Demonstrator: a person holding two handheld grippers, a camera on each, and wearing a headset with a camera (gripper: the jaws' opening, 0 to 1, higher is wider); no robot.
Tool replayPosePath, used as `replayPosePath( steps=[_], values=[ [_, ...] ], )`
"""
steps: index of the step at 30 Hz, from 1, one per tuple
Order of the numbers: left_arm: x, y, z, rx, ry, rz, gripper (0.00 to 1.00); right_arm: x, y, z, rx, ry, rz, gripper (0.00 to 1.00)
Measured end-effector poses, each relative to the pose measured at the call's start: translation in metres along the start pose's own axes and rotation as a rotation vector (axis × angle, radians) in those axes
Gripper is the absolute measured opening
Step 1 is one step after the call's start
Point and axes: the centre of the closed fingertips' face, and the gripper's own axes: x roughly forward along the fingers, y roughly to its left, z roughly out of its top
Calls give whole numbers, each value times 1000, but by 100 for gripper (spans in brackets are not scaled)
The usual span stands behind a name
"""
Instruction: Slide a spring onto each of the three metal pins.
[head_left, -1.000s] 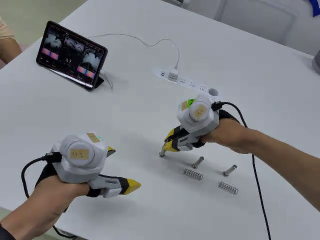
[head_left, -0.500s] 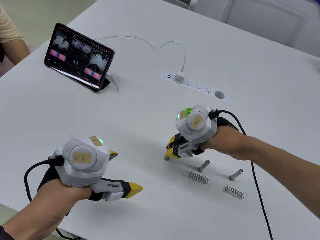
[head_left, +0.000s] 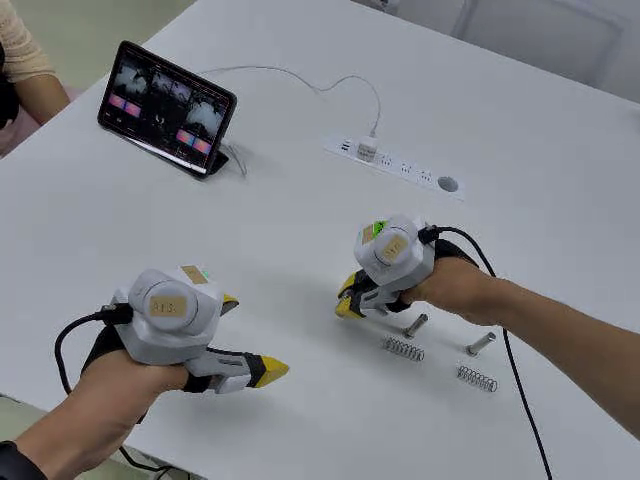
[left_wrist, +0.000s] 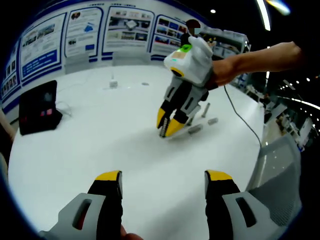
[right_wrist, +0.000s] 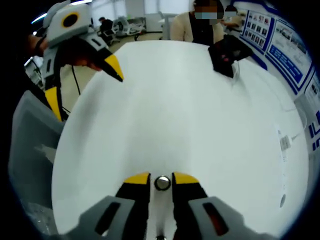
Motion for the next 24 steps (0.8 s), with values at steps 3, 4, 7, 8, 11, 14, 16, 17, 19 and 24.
replayPosePath(
  steps=[3,4,7,8,11,14,16,17,19,24],
  values=[
    [0,-3,0,0,-1,-2,68,-1,0,1,24,-12,-10,23],
    [0,-3,-1,1,0,-3,68,-1,-1,1,27,-11,-12,24],
    [0,-4,-1,6,2,-4,69,-4,-2,-2,33,-1,-26,34],
    [-1,-4,0,7,2,-5,69,-6,-3,-2,35,-2,-35,36],
    [-2,-5,0,12,2,-7,69,-10,-5,-3,67,-12,-42,41],
    [-3,-6,1,17,2,-8,69,-15,-4,-2,80,-23,-47,43],
    [-3,-6,2,18,-1,-9,69,-17,-5,-4,81,-22,-53,43],
    [-3,-6,3,17,-2,-10,69,-19,-4,-4,83,-22,-54,43],
    [-3,-7,4,19,-3,-12,69,-23,-5,-4,93,-29,-65,43],
    [-3,-7,8,28,-7,-15,69,-31,-6,-3,138,-61,-80,45]
  ],
)
